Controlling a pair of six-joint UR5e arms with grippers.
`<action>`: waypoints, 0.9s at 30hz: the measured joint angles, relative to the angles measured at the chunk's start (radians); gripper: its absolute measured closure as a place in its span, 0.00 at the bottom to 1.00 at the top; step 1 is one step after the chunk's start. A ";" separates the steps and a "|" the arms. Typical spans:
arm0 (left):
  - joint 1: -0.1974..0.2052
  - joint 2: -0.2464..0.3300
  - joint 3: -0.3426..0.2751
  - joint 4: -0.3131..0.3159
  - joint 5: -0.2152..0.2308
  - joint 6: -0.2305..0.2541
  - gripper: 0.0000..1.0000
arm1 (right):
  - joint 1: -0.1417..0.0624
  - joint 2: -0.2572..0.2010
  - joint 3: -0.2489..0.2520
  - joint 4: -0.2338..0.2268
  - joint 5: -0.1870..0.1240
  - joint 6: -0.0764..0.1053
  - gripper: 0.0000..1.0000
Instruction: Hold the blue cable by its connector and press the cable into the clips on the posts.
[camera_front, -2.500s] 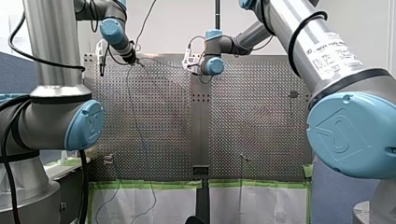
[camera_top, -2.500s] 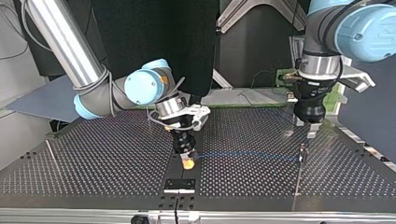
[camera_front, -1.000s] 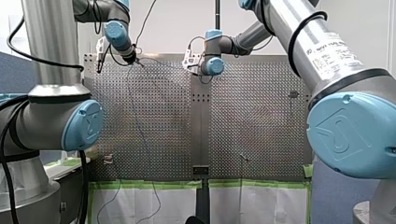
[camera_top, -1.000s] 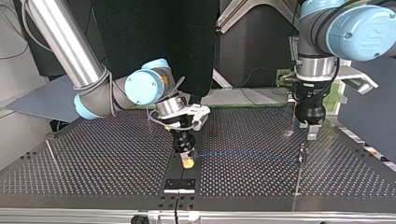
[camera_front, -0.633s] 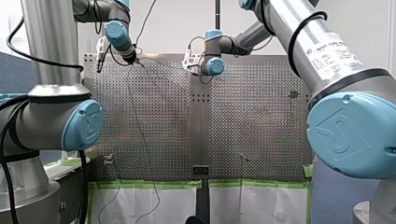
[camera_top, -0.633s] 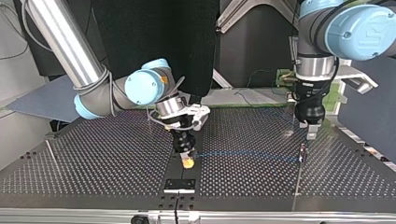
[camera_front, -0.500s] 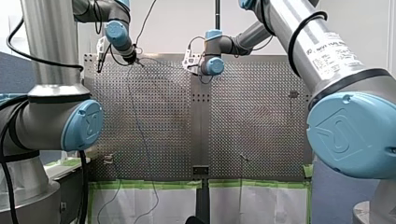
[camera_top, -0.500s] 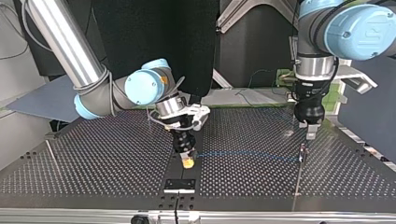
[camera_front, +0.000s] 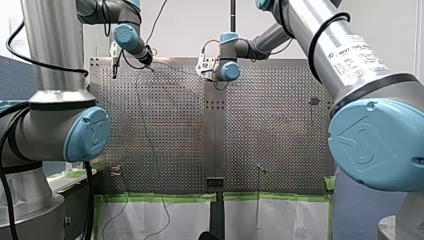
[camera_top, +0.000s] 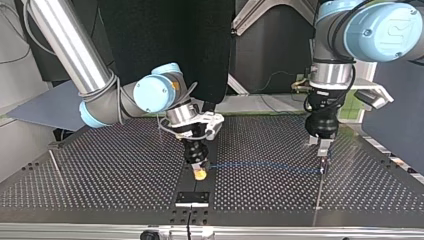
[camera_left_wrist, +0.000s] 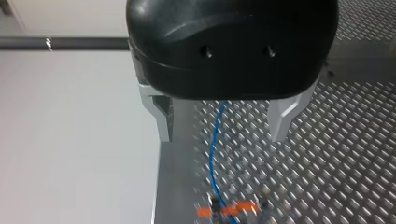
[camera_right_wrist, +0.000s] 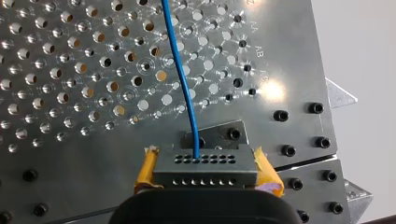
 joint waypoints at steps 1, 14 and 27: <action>-0.003 -0.004 0.002 0.007 0.008 -0.008 0.00 | -0.001 0.000 0.000 0.000 0.001 -0.001 1.00; -0.062 -0.091 0.054 0.035 0.029 -0.018 0.00 | -0.011 0.000 0.000 0.001 0.005 -0.006 1.00; -0.082 -0.156 0.098 0.084 -0.088 0.009 0.00 | -0.011 0.001 0.000 0.001 0.005 -0.006 1.00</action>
